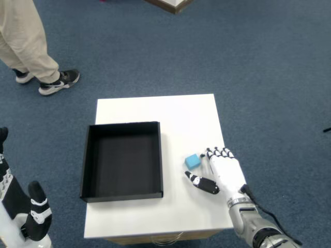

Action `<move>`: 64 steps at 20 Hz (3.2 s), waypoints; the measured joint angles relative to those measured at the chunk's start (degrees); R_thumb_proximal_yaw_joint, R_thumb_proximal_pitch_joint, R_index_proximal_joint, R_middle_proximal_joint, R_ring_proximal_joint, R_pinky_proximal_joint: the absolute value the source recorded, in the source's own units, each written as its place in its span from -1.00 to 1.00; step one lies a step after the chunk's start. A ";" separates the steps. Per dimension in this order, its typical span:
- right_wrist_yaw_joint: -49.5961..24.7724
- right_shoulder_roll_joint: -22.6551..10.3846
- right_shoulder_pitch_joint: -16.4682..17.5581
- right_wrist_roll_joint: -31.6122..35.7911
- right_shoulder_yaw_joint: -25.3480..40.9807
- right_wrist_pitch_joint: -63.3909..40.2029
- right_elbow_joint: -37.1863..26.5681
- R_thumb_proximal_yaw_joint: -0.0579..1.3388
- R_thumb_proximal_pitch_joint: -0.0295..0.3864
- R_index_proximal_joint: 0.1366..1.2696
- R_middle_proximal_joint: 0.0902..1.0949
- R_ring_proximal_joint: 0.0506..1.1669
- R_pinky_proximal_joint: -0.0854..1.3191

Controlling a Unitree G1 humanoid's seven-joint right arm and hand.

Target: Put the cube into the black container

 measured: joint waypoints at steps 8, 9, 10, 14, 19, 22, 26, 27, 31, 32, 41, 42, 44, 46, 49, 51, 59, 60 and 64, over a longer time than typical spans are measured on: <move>-1.09 0.02 0.11 -2.22 0.43 1.91 -0.28 -0.36 -0.88 -0.31 -0.76 -0.81 -0.88; -1.19 0.04 0.15 -2.47 0.43 2.18 -0.33 -0.36 -0.88 -0.31 -0.76 -0.81 -0.88; -1.45 0.08 0.26 -2.84 0.42 2.35 -0.40 -0.35 -0.88 -0.30 -0.76 -0.81 -0.89; -2.03 0.11 0.88 -4.20 0.41 2.75 -1.24 -0.36 -0.87 -0.29 -0.76 -0.81 -0.89; -3.47 0.18 1.50 -6.03 0.51 4.09 -1.92 -0.36 -0.86 -0.26 -0.74 -0.79 -0.86; -4.69 0.26 2.01 -7.64 0.76 4.66 -2.61 -0.39 -0.86 -0.24 -0.72 -0.78 -0.84; -6.10 0.34 2.11 -8.60 0.81 4.70 -3.55 -0.41 -0.86 -0.21 -0.69 -0.76 -0.80; -6.27 0.34 2.18 -8.67 0.81 4.70 -3.60 -0.42 -0.86 -0.20 -0.69 -0.75 -0.79; -7.44 0.39 2.35 -8.68 0.79 4.88 -3.88 -0.43 -0.84 -0.18 -0.68 -0.75 -0.78; -8.20 0.41 2.43 -8.66 0.75 5.14 -4.24 -0.43 -0.82 -0.17 -0.67 -0.75 -0.78; -11.33 0.51 2.47 -7.49 0.79 5.19 -5.78 -0.36 -0.75 -0.08 -0.63 -0.73 -0.77; -11.34 0.51 2.53 -7.42 0.80 5.18 -5.78 -0.36 -0.75 -0.07 -0.63 -0.73 -0.77; -11.34 0.51 2.63 -7.39 0.82 5.18 -5.78 -0.34 -0.74 -0.05 -0.62 -0.73 -0.77; -11.34 0.51 2.63 -7.21 0.84 5.18 -5.78 -0.33 -0.73 -0.04 -0.61 -0.73 -0.78; -11.34 0.49 2.62 -6.77 0.91 5.18 -5.77 -0.33 -0.72 -0.01 -0.60 -0.73 -0.77; -11.33 0.49 2.62 -6.43 1.05 5.18 -5.59 -0.33 -0.71 0.00 -0.59 -0.73 -0.77; -9.81 0.51 2.79 -6.44 1.03 5.19 -4.22 -0.36 -0.72 0.02 -0.57 -0.71 -0.75; -9.54 0.51 2.80 -6.44 1.03 5.19 -4.19 -0.37 -0.72 0.02 -0.57 -0.72 -0.75; -8.72 0.52 2.81 -6.43 1.03 5.19 -4.18 -0.40 -0.73 0.02 -0.57 -0.71 -0.75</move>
